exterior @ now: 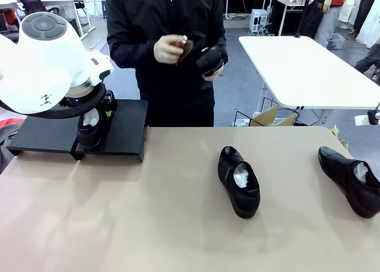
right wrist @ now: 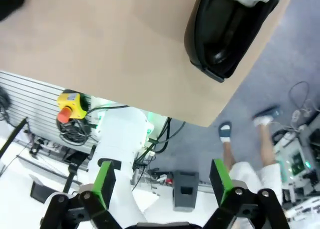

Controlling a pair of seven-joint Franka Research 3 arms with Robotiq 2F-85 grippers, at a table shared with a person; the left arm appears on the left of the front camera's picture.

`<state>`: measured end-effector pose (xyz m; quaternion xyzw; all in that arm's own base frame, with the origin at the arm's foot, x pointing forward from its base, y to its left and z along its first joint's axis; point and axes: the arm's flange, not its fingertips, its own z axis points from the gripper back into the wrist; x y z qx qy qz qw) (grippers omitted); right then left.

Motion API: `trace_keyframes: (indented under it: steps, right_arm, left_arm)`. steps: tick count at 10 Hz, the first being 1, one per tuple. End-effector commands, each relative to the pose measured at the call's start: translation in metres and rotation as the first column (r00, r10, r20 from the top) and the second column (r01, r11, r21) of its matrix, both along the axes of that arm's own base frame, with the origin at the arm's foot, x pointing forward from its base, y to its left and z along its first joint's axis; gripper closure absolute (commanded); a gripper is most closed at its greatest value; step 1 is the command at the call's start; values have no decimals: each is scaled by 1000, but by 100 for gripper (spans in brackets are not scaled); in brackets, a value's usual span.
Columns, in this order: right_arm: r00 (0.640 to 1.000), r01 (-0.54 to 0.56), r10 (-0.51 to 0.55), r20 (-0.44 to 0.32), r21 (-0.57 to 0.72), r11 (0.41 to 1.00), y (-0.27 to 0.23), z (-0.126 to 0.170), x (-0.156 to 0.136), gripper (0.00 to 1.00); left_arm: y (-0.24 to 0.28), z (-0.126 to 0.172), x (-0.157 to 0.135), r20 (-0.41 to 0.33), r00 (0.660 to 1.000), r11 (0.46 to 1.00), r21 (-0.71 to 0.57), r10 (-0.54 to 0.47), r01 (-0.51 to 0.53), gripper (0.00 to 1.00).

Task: Organize the shoes by placing them on the stand.
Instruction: Pick up one Shoe and place it in the middle of the table.

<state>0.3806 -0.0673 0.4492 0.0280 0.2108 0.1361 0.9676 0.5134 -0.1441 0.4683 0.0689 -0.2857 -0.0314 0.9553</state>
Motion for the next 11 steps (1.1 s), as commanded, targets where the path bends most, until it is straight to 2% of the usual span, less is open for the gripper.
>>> trace_keyframes:
  steps: [1, 2, 3, 4, 6, 7, 8, 9, 11]
  right_arm:
    - [999, 11, -13, 44, 34, 999, 3, 13, -21, 0]
    - [999, 11, -13, 44, 34, 999, 3, 13, -21, 0]
    - [1000, 3, -3, 11, 6, 1000, 0, 4, -4, 0]
    - [999, -31, 30, 17, 59, 998, 21, -1, 14, 0]
    - [983, 36, -47, 180, 63, 997, 61, -16, 54, 0]
    - [956, 105, -119, 270, 65, 992, 73, -27, 75, 0]
    - [930, 156, -171, 325, 73, 985, 81, -39, 93, 0]
    - [909, 180, -172, 379, 15, 984, 80, -49, 105, 0]
    - [903, 220, -185, 387, -46, 975, 63, -59, 118, 0]
  left_arm:
    - [-1, 0, 0, 10, 1000, 1000, 11, -1, 1, 0]
    - [-1, 0, 0, 10, 1000, 1000, 11, -1, 1, 0]
    - [-1, 0, 0, 10, 1000, 1000, 11, -1, 1, 0]
    - [-1, 0, 0, 10, 1000, 1000, 11, -1, 1, 0]
    - [-1, 0, 0, 10, 1000, 1000, 11, -1, 1, 0]
    - [-1, 0, 0, 10, 1000, 1000, 11, -1, 1, 0]
    - [-1, 0, 0, 10, 1000, 1000, 11, -1, 1, 0]
    - [-1, 0, 0, 10, 1000, 1000, 11, -1, 1, 0]
    - [-1, 0, 0, 10, 1000, 1000, 11, -1, 1, 0]
